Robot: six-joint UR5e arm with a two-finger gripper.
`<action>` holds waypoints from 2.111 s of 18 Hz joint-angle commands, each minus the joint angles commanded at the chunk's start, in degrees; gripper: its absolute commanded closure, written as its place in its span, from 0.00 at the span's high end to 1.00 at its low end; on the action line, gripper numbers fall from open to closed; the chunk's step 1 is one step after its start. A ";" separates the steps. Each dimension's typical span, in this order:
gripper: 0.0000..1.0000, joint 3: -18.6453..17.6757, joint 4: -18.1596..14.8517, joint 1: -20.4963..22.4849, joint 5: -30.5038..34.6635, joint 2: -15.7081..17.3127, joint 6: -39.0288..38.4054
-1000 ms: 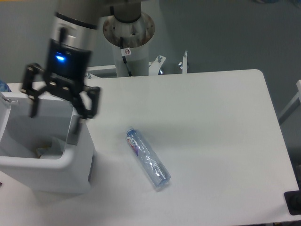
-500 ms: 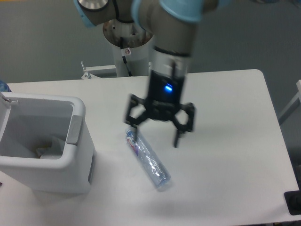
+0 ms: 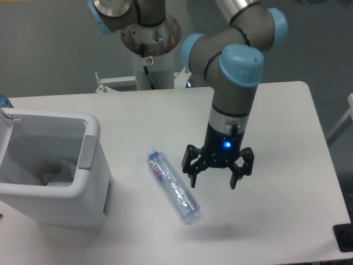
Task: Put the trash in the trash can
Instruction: 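Move the open gripper back over the clear water bottle, then lower the gripper around the bottle's middle and close on it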
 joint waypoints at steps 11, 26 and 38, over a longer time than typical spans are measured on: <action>1.00 -0.35 -2.63 -1.14 4.57 -2.82 -0.09; 1.00 -0.53 -5.98 -3.77 11.69 -4.84 -0.79; 1.00 6.76 -5.98 -7.82 15.11 -12.48 -15.54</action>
